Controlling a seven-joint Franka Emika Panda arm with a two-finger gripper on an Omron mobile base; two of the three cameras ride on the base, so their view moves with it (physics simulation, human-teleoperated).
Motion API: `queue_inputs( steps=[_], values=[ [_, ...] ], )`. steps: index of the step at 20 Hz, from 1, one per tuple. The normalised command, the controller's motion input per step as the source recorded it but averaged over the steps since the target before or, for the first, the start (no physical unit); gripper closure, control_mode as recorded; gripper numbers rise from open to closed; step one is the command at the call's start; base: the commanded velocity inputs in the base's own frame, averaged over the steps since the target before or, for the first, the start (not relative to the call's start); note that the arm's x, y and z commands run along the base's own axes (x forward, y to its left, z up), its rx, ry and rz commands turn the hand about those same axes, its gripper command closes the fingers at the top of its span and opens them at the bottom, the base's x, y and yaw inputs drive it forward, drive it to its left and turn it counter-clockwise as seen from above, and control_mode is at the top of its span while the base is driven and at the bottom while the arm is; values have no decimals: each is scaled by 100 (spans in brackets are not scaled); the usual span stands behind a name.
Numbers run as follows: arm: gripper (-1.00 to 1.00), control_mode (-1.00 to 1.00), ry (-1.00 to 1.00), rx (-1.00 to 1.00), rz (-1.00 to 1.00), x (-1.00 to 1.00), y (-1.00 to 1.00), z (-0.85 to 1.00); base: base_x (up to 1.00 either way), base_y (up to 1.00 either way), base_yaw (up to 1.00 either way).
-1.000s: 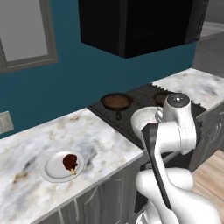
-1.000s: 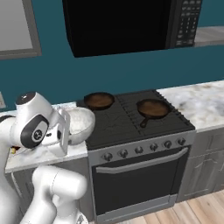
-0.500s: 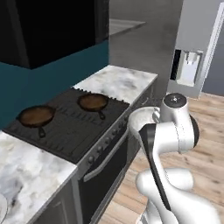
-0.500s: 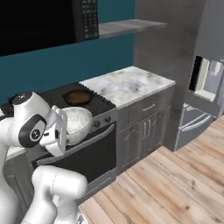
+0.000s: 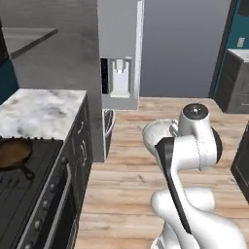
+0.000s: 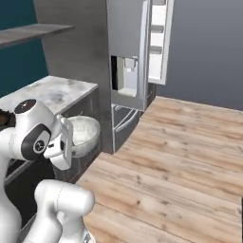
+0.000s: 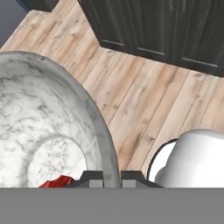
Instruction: Place one of the steaks on the plate and the other in the bowl. Then place the bowl in the fridge.
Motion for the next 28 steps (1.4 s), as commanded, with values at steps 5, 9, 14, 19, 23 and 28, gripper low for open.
queue_inputs(
  steps=[5, 9, 14, 19, 23, 28],
  values=[
    [100, 100, 0, 0, 0, 0, 0, 0, 72, -26, -57],
    [100, 100, 0, 0, 0, 0, 0, 0, 97, -86, -20],
    [100, 100, 0, 0, 0, 0, 0, 0, 100, -95, -1],
    [100, 100, 0, 0, 0, 0, 0, 0, 98, -56, 0],
    [100, 100, 0, 0, 0, 0, 0, 0, 65, 0, 0],
    [100, 100, 0, 0, 0, 0, 0, 0, 100, -7, -2]
  ],
)
